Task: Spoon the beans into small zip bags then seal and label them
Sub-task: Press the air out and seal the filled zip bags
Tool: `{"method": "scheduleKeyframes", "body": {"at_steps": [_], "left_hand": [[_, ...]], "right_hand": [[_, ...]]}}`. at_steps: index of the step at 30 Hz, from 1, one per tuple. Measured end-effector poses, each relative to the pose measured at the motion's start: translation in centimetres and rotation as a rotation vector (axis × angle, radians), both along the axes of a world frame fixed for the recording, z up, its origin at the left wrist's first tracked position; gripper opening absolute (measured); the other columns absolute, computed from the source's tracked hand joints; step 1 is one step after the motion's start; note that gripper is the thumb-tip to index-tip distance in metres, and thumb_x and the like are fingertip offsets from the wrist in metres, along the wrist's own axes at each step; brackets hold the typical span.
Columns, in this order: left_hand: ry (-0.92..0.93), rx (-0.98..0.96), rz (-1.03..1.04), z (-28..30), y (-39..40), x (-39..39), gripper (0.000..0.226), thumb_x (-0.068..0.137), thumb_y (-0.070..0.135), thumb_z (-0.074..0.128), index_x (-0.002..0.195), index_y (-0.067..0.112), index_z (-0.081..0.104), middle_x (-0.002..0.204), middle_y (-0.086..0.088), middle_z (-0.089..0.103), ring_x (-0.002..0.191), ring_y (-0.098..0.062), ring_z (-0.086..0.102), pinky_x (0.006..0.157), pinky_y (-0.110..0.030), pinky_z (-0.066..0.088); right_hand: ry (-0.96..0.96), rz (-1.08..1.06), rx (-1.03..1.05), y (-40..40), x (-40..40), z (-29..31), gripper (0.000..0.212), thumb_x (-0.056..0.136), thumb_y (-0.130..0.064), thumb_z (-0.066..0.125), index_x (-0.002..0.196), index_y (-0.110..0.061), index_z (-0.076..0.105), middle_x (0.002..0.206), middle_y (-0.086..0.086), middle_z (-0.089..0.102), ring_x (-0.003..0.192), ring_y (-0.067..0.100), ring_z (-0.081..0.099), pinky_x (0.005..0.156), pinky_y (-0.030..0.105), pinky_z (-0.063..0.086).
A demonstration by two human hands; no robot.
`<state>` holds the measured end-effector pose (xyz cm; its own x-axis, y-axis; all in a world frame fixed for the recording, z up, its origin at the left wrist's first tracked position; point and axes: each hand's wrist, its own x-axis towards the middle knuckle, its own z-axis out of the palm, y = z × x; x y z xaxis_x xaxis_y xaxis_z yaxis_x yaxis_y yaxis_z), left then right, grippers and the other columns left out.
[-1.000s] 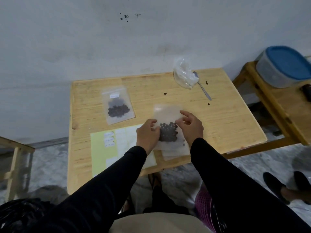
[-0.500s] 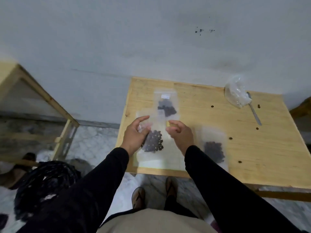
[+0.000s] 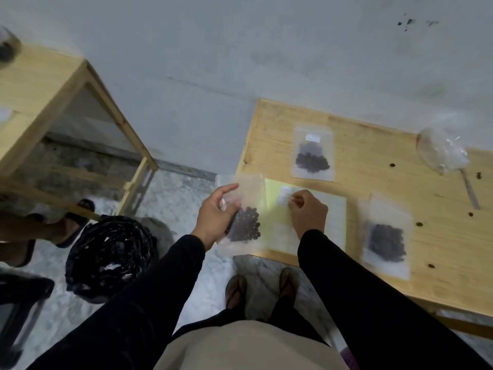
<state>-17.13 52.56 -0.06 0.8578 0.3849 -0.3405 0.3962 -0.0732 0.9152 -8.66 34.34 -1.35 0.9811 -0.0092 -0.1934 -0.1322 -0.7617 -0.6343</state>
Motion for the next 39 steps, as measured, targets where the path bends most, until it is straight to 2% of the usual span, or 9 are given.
{"method": "scheduleKeyframes", "body": {"at_steps": [7,10,14,17,20,26,30,35,39], "left_hand": [[-0.003,-0.061,-0.010,-0.5,0.3,0.0,0.037,0.088,0.012,0.064,0.115,0.037,0.060,0.125,0.004,0.061,0.125,-0.021,0.049,0.105,-0.031,0.041],[-0.001,-0.058,-0.007,-0.7,0.2,0.1,0.037,0.088,0.013,0.065,0.114,0.039,0.060,0.123,0.002,0.062,0.123,-0.023,0.051,0.106,-0.036,0.041],[-0.011,-0.076,-0.001,-0.3,-0.1,0.7,0.040,0.088,0.009,0.064,0.112,0.041,0.059,0.126,-0.002,0.061,0.126,-0.026,0.048,0.107,-0.043,0.040],[-0.029,-0.095,-0.005,0.4,-0.7,1.6,0.042,0.087,0.004,0.063,0.114,0.037,0.060,0.130,-0.005,0.058,0.128,-0.032,0.046,0.108,-0.048,0.037],[-0.079,-0.104,-0.046,1.5,-1.6,2.6,0.043,0.087,0.003,0.063,0.115,0.036,0.059,0.128,0.007,0.056,0.128,-0.016,0.047,0.111,-0.040,0.036],[-0.156,-0.129,-0.144,3.6,-3.1,3.8,0.042,0.088,0.006,0.063,0.117,0.036,0.058,0.125,0.016,0.053,0.128,-0.003,0.040,0.110,-0.024,0.031],[-0.189,-0.127,-0.176,4.7,-3.4,4.0,0.043,0.088,0.007,0.063,0.117,0.037,0.057,0.122,0.022,0.052,0.123,0.004,0.040,0.106,-0.016,0.027],[-0.213,-0.138,-0.188,5.1,-3.6,3.8,0.039,0.088,0.013,0.065,0.117,0.039,0.058,0.125,0.020,0.055,0.119,0.009,0.043,0.111,-0.024,0.030],[-0.242,-0.155,-0.105,5.3,-4.1,3.7,0.024,0.088,0.028,0.065,0.105,0.045,0.063,0.119,0.018,0.062,0.120,-0.012,0.053,0.109,-0.040,0.038]], "right_hand": [[0.019,0.042,-0.008,0.4,-0.2,0.1,0.019,0.092,-0.011,0.052,0.105,-0.006,0.065,0.105,0.011,0.068,0.102,0.026,0.060,0.091,0.029,0.043],[0.067,0.031,0.052,0.4,-0.3,0.7,0.019,0.093,-0.008,0.050,0.104,-0.007,0.065,0.108,0.009,0.068,0.103,0.024,0.060,0.089,0.025,0.043],[0.076,-0.024,0.187,0.3,-0.3,2.4,0.015,0.092,-0.007,0.052,0.100,-0.008,0.065,0.104,0.007,0.067,0.090,0.014,0.056,0.076,0.015,0.038],[0.017,-0.066,0.339,0.7,0.1,4.4,0.011,0.088,-0.008,0.058,0.091,-0.015,0.065,0.092,0.001,0.067,0.085,0.017,0.060,0.080,0.028,0.049],[-0.024,-0.009,0.442,1.6,0.4,6.7,0.012,0.084,-0.012,0.063,0.082,-0.024,0.064,0.077,-0.008,0.064,0.080,0.019,0.064,0.079,0.031,0.055],[-0.157,0.089,0.352,2.6,0.4,8.4,0.008,0.084,-0.011,0.061,0.087,-0.016,0.066,0.073,-0.012,0.062,0.068,-0.002,0.057,0.066,0.005,0.043],[-0.309,0.118,0.273,2.4,0.2,8.2,0.008,0.083,-0.005,0.061,0.086,-0.008,0.067,0.069,-0.008,0.058,0.062,-0.002,0.051,0.062,0.003,0.040],[-0.417,0.153,0.242,2.5,0.0,8.2,0.009,0.083,-0.001,0.059,0.086,-0.004,0.067,0.072,-0.002,0.056,0.061,-0.001,0.048,0.062,0.007,0.040],[-0.463,0.147,0.232,2.6,-0.4,8.1,0.009,0.082,0.000,0.060,0.086,-0.004,0.067,0.073,-0.001,0.057,0.062,-0.002,0.048,0.063,0.005,0.039]]}}
